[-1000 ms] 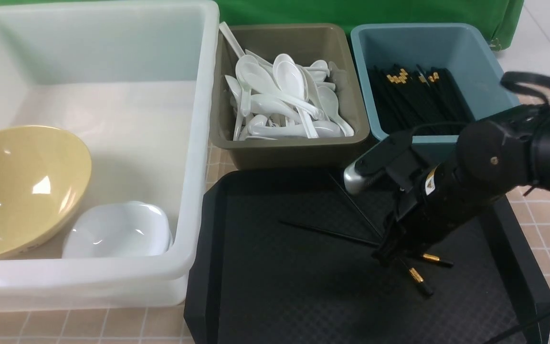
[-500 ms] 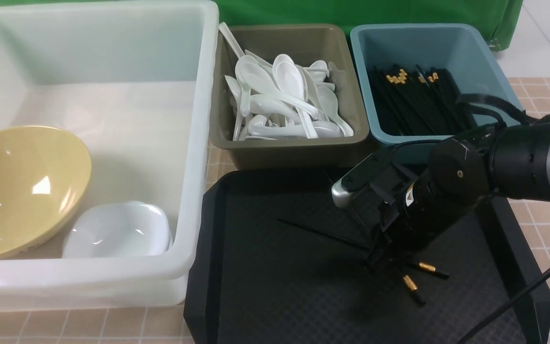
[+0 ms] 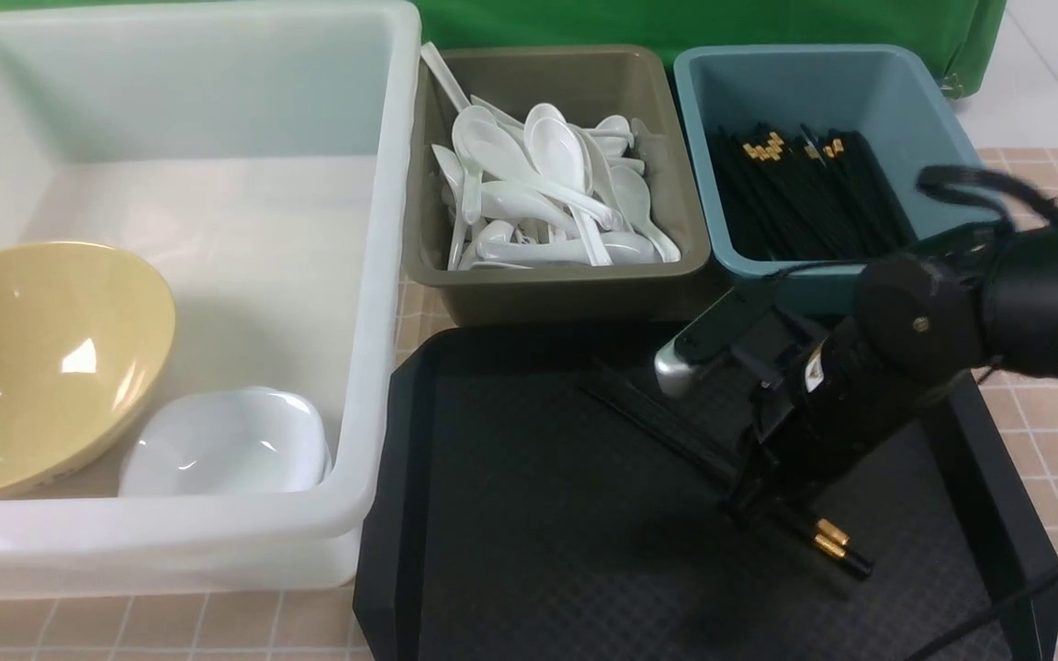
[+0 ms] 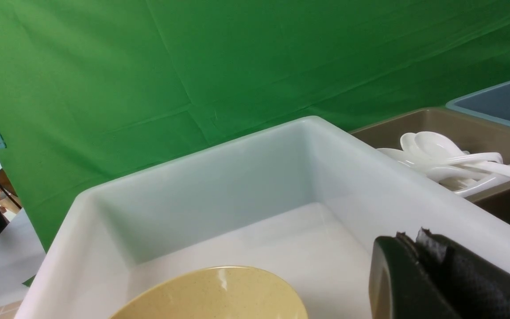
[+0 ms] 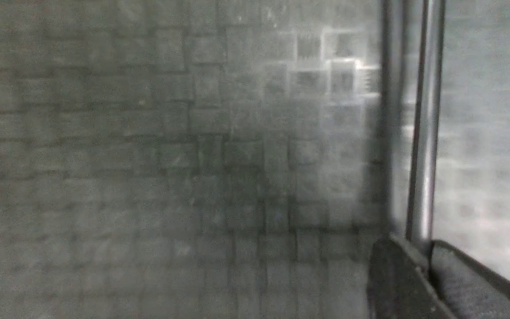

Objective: On brown table put chopsticks spoon bowls plates into blue grey white boxes.

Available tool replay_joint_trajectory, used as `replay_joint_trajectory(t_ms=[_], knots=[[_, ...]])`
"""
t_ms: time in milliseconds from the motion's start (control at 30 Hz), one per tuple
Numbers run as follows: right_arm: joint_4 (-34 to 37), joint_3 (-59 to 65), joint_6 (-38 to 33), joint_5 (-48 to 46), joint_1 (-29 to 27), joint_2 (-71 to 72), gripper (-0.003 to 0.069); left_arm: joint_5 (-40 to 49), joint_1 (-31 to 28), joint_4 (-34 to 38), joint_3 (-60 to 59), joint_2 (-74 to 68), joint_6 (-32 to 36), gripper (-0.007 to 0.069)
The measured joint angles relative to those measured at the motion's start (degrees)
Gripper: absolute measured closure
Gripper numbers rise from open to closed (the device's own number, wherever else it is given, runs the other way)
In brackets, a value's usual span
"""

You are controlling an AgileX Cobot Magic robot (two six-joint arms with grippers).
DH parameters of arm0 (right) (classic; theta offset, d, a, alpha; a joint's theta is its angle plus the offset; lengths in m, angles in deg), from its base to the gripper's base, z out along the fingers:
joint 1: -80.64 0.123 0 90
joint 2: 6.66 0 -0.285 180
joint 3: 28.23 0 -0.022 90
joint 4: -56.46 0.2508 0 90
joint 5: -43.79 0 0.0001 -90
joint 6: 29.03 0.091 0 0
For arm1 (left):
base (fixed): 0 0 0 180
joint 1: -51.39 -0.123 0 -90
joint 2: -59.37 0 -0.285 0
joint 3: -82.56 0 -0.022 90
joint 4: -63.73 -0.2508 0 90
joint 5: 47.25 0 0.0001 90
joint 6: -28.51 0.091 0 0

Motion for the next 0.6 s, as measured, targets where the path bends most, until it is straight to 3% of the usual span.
replay_joint_trajectory(t_ms=[467,533,600], knots=[[-0.3,0.1,-0.3,-3.0,0.0,18.5,0.0565,0.0,0.0,0.0,0.0,0.0,0.0,0.062],[-1.4,0.1,-0.5,-1.4,0.0,20.5,0.0565,0.0,0.0,0.0,0.0,0.0,0.0,0.062],[-5.4,0.3,-0.2,7.0,-0.1,23.5,0.0565,0.0,0.0,0.0,0.0,0.0,0.0,0.062]])
